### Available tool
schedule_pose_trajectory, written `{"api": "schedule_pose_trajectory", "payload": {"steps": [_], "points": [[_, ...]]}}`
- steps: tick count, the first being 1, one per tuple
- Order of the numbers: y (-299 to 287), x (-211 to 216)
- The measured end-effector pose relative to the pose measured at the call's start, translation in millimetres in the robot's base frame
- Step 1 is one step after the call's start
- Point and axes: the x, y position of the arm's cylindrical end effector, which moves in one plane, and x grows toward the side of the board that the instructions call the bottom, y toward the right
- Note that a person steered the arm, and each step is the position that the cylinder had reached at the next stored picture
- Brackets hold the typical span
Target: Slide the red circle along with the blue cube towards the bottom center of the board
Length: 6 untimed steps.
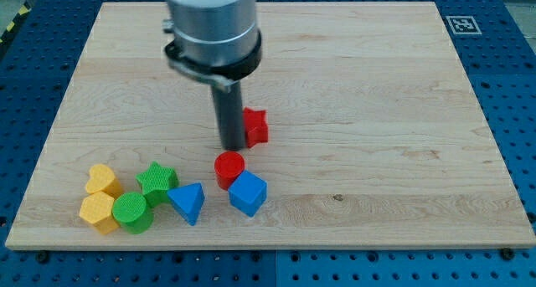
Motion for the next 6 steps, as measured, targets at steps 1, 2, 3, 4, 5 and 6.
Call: {"api": "schedule_pose_trajectory", "payload": {"steps": [1,2,3,4,5,6], "points": [[-13,-5],[-23,16],[-35,42],[-38,63],[-28,70],[-11,67]]}}
